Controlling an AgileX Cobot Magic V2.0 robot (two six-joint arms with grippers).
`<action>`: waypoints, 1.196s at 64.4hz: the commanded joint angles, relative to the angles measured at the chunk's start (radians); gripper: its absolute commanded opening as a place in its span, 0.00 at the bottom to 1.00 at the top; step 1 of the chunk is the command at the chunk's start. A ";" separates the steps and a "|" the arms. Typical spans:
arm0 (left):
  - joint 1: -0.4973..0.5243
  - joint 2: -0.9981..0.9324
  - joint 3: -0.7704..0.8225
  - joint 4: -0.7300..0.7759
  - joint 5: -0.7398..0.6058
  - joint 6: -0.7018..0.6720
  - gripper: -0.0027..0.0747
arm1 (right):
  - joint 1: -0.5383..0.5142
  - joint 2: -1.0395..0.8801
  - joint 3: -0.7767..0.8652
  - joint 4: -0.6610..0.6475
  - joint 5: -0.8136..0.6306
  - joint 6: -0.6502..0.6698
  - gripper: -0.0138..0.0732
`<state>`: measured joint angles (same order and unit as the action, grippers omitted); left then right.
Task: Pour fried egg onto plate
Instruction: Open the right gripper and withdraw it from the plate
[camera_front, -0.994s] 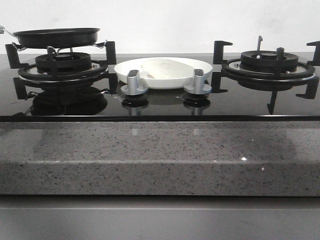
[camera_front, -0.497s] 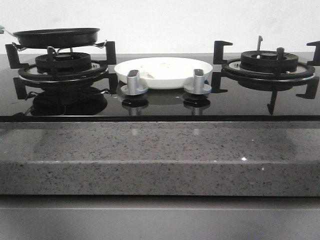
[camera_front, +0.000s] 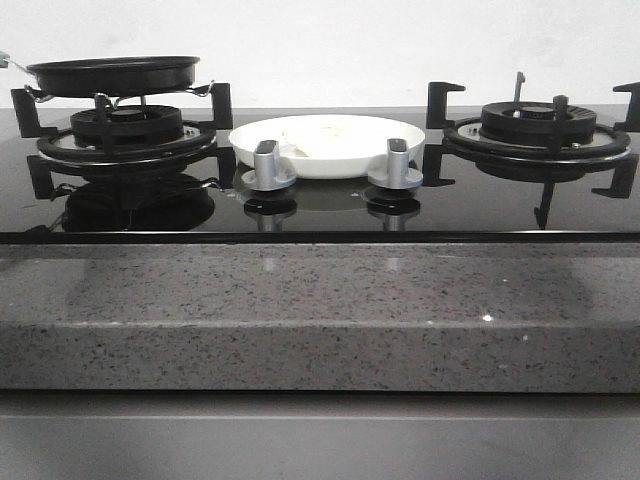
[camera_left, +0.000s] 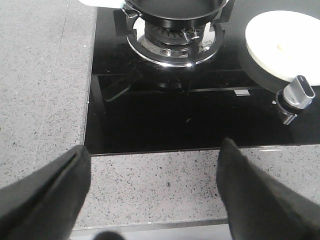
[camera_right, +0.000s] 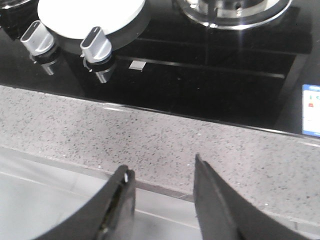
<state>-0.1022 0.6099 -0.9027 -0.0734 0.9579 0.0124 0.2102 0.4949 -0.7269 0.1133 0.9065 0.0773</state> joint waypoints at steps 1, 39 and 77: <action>-0.007 0.005 -0.024 -0.007 -0.065 -0.007 0.63 | -0.003 0.003 -0.022 -0.011 -0.059 -0.011 0.46; -0.007 0.005 -0.024 -0.007 -0.067 -0.007 0.01 | -0.003 0.003 -0.022 -0.012 -0.035 -0.011 0.08; 0.009 -0.177 0.210 0.013 -0.308 -0.007 0.01 | -0.003 0.003 -0.022 -0.012 -0.035 -0.011 0.08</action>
<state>-0.0982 0.4835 -0.7537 -0.0622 0.8410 0.0124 0.2102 0.4939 -0.7230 0.1083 0.9311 0.0769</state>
